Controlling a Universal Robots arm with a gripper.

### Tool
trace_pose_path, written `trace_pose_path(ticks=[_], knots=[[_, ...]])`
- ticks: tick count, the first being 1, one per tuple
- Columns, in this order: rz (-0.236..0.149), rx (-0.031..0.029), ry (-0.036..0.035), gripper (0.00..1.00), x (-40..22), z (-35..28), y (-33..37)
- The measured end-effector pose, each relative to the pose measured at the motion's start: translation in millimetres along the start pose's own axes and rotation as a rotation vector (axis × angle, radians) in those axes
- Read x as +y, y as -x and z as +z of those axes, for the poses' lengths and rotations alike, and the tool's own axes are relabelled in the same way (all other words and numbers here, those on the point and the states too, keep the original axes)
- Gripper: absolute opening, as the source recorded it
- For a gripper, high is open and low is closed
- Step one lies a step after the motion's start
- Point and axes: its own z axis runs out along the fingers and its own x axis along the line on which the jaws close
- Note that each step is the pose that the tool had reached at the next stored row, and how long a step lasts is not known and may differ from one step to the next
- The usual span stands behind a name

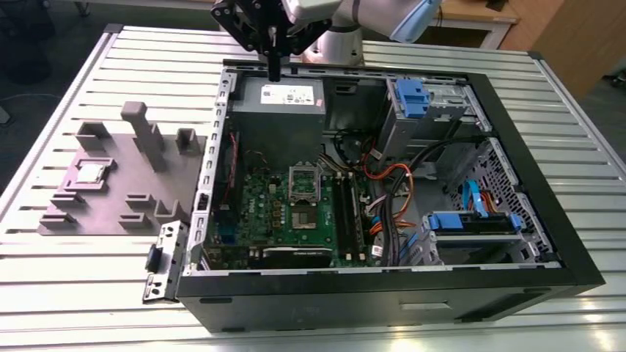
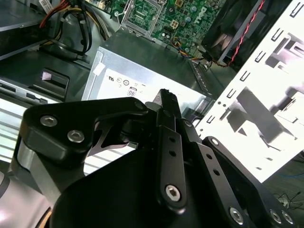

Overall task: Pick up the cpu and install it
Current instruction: 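Reach for the cpu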

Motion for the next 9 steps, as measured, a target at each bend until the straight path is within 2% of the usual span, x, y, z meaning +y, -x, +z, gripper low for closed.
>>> trace_pose_path(ticks=[9], knots=[[0.0, 0.0038, -0.0003, 0.11, -0.1, 1.0, -0.8]])
